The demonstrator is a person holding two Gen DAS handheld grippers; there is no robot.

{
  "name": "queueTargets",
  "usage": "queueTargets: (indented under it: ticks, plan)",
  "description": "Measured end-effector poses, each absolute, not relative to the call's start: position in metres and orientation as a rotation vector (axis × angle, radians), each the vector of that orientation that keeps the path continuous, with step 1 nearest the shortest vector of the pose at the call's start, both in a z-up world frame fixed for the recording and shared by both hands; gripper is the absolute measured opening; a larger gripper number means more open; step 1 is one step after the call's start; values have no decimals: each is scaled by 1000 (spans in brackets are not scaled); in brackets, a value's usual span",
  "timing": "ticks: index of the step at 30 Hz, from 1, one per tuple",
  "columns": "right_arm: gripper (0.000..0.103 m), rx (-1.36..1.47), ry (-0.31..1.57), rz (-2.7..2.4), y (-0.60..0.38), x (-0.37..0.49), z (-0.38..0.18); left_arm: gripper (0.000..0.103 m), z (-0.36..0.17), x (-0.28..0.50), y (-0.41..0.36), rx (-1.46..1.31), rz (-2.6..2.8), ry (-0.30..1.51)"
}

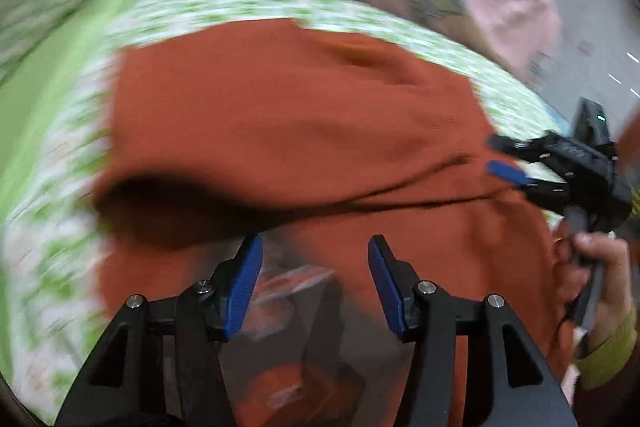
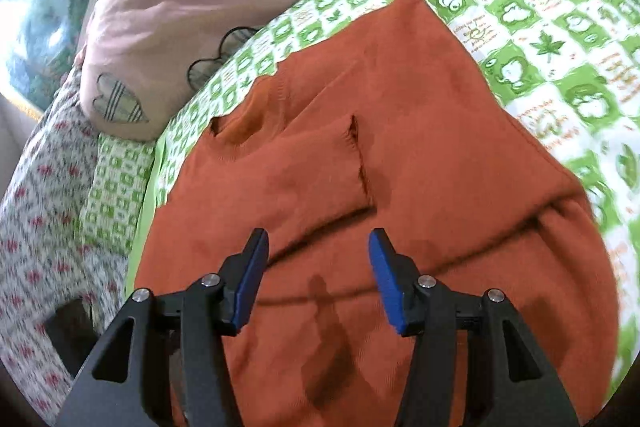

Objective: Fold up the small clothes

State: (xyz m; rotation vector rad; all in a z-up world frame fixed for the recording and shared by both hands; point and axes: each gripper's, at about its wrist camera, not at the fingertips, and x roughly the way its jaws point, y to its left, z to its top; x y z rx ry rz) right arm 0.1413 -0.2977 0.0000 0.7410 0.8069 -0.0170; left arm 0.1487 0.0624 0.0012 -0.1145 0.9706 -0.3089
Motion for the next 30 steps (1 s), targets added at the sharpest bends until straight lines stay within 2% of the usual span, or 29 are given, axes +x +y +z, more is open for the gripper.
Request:
queueTargets:
  ticks: [6, 8, 9, 10, 12, 16, 18, 23, 26, 30]
  plan:
    - [53, 749, 825, -76, -294, 174, -18, 54, -14, 168, 133, -216, -129, 999]
    - [32, 743, 813, -76, -290, 180, -18, 55, -14, 179, 130, -181, -115, 985]
    - [12, 740, 813, -57, -287, 184, -17, 55, -16, 188, 130, -162, -80, 992]
    - [10, 743, 813, -41, -284, 188, -15, 54, -18, 196, 131, -166, -49, 1000]
    - [9, 725, 769, -16, -281, 188, 4, 44, -17, 206, 144, -228, 0, 992]
    - [5, 634, 563, 1, -288, 161, 68, 43, -10, 203, 157, -241, 51, 948]
    - [3, 584, 532, -47, -299, 147, 79, 40, -14, 198, 161, -243, 61, 951]
    - [0, 629, 627, -147, -335, 138, 33, 33, -10, 184, 164, -273, 68, 938]
    - [0, 709, 680, -155, -350, 134, 8, 33, -13, 186, 150, -220, 59, 944]
    - [1, 752, 723, -168, -349, 135, 2, 33, -14, 185, 150, -222, 50, 952]
